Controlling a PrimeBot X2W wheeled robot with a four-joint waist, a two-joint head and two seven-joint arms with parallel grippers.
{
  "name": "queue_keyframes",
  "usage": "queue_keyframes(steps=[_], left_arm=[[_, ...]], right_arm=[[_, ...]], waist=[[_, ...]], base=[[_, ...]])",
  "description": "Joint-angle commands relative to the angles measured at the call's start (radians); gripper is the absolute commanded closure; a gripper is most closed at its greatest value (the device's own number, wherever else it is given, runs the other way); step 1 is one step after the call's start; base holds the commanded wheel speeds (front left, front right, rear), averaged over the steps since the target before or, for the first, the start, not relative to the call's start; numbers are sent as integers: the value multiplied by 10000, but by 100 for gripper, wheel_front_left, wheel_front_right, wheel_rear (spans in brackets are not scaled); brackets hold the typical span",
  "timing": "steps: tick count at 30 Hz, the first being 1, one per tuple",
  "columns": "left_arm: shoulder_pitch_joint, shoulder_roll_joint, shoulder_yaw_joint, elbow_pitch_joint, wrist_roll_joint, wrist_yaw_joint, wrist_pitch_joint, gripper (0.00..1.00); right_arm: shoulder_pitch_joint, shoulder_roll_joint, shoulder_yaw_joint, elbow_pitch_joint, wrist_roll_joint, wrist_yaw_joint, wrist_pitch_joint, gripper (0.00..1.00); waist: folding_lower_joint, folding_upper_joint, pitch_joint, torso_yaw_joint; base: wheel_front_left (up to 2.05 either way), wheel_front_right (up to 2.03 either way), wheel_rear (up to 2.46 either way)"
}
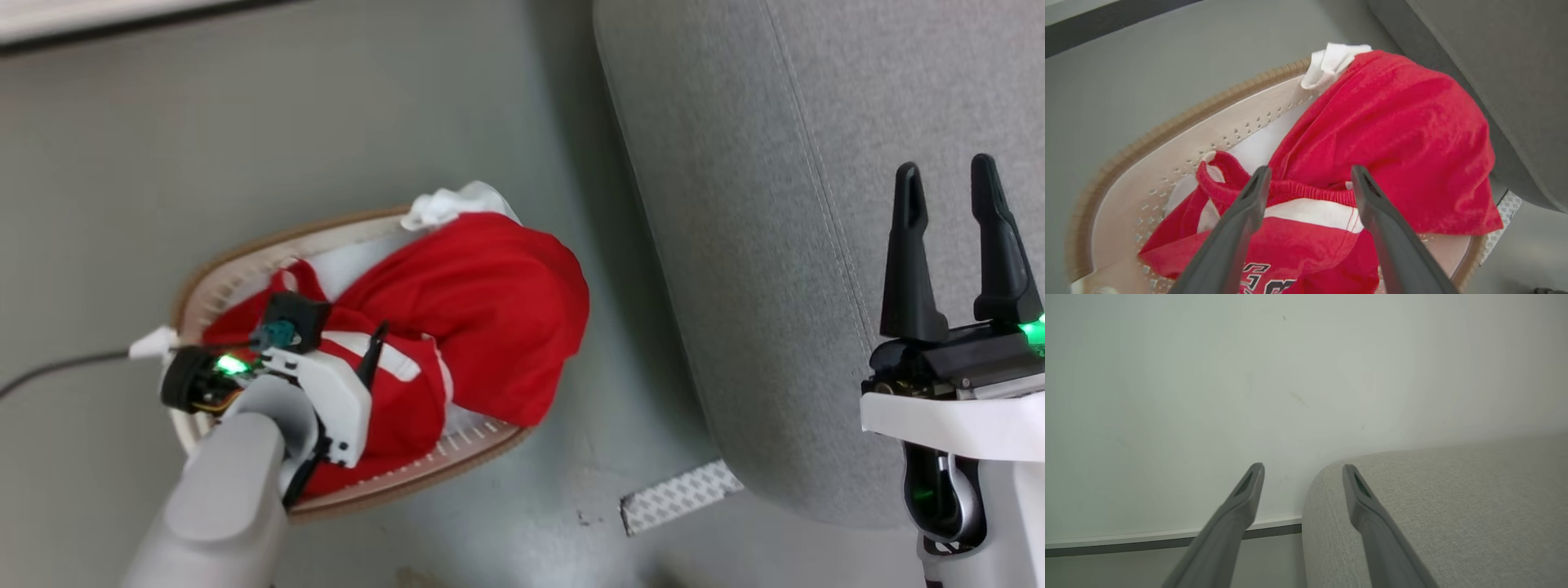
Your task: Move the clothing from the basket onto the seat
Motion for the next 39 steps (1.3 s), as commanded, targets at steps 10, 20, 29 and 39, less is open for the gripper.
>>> queue_keyframes(steps=[10,20,29,39], left_arm=[[-1317,810,-1258,2118,528,-22,1563,0],[-2132,1099,-2882,3323,1034,-7,2475,0],[-2414,1158,-3445,3928,608,-8,2125,100],[-1401,-32,-3519,4033,-391,-7,125,100]], right_arm=[[-355,34,107,-135,810,-21,6,0],[-449,35,378,-46,1151,-21,6,0],[-333,34,246,17,1184,-21,6,0],[-80,20,106,355,127,-21,6,0]], waist=[[-2,0,1342,-831],[-2,0,1871,-1226],[-2,0,1867,-1262],[-2,0,-428,-283]], base=[[0,0,0],[0,0,0],[0,0,0],[0,0,0]])
